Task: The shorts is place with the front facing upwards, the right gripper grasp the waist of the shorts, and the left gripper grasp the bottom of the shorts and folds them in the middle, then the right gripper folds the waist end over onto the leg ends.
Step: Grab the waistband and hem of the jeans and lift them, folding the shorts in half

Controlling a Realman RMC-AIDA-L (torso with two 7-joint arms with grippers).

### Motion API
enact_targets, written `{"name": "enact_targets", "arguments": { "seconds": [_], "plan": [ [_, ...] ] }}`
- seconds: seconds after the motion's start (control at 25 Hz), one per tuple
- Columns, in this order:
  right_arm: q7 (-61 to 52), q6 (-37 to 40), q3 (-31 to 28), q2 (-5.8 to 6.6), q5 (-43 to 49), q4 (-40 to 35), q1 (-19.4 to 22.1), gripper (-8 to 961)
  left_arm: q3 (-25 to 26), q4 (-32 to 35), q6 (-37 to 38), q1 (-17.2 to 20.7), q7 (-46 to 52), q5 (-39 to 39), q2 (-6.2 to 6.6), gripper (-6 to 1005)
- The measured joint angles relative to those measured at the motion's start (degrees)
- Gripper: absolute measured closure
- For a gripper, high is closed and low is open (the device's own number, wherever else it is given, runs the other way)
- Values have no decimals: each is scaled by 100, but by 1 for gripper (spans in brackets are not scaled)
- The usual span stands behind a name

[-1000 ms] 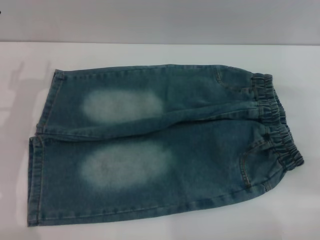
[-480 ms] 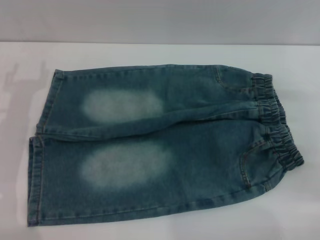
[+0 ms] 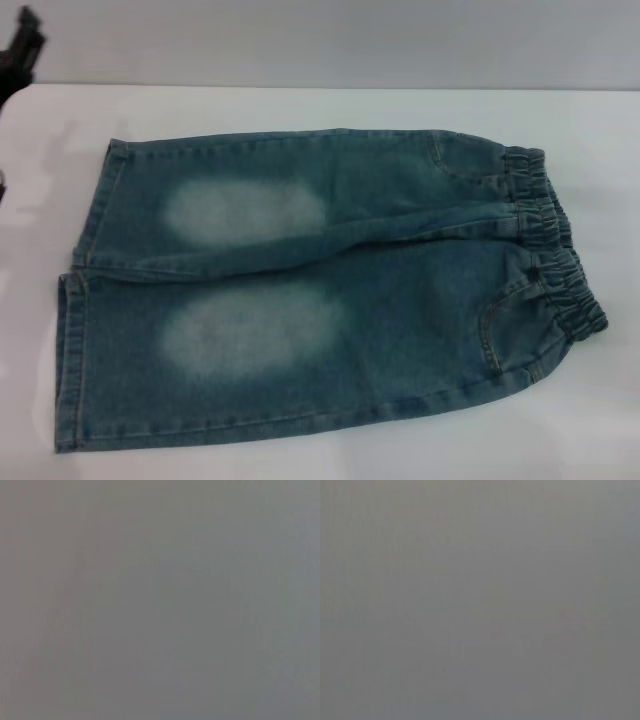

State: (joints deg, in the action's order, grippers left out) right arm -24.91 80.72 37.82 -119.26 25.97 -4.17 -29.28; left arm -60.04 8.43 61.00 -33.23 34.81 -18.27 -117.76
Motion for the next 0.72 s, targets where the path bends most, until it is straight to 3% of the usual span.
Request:
{"name": "enact_targets", "arguments": {
  "seconds": [0.16,0.36,0.56,0.6,0.64,0.72],
  "plan": [
    [-2,-21,-162,7,0,67,59,403,-919,605,-613,77,530,-88,112,258],
    [-58,-161,-473,17,3,122,123,402,-1304,956,-865,49,1280,-525,297,260],
    [-157,-476,-604,42,5,110,185,404,-1373,1446,-1092,-3,2882,-1848,593,261],
    [-161,-513,-652,43,5,100,194,403,-1364,1749,-1168,-6,3819,-2647,750,261],
    [-162,-540,-713,44,5,95,202,403,-1364,1749,-1168,-6,3819,-2647,750,261],
    [-162,-581,-806,44,5,91,209,402,-1330,1998,-1098,-7,4760,-3431,912,261]
  ]
}}
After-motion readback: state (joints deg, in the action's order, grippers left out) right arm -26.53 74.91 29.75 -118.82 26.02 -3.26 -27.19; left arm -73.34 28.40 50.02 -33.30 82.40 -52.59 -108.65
